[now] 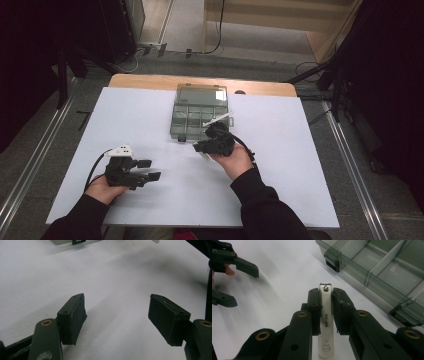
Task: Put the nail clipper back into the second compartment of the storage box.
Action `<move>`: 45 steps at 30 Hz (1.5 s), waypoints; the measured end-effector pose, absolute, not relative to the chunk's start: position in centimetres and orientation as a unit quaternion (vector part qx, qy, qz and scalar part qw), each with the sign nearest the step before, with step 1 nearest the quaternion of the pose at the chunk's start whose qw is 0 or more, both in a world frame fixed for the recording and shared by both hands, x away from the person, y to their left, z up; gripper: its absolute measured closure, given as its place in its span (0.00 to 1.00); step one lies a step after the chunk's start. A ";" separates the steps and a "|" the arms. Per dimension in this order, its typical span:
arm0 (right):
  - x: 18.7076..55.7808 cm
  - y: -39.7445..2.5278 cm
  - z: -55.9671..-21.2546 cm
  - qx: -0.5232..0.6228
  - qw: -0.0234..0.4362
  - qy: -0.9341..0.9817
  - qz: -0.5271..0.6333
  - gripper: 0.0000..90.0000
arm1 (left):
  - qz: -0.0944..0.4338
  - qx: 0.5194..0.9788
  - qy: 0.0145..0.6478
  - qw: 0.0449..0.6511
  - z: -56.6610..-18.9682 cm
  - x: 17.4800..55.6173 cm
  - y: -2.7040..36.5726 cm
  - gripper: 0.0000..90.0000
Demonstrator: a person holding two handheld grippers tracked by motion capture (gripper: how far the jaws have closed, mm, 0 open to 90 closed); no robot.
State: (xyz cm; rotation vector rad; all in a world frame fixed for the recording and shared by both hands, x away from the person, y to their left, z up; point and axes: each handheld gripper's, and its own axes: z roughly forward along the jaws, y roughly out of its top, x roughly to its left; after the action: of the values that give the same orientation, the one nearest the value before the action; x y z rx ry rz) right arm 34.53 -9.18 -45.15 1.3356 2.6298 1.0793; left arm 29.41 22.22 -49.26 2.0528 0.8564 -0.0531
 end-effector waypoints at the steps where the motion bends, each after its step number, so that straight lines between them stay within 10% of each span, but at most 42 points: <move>1: 34.6 -9.2 -45.1 0.425 0.000 0.837 0.344 0.87 | -0.021 0.828 0.345 0.442 -49.2 29.4 22.2 0.33; 45: 41.2 -9.3 -42.9 0.467 0.002 0.816 0.340 0.87 | -0.023 0.830 0.342 0.441 -49.3 29.3 22.1 0.33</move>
State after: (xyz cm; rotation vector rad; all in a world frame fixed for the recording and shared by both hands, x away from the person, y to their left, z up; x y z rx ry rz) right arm 41.17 -9.33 -42.88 1.4665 2.5608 1.0662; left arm 29.30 22.12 -49.34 2.0590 0.8478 -0.0561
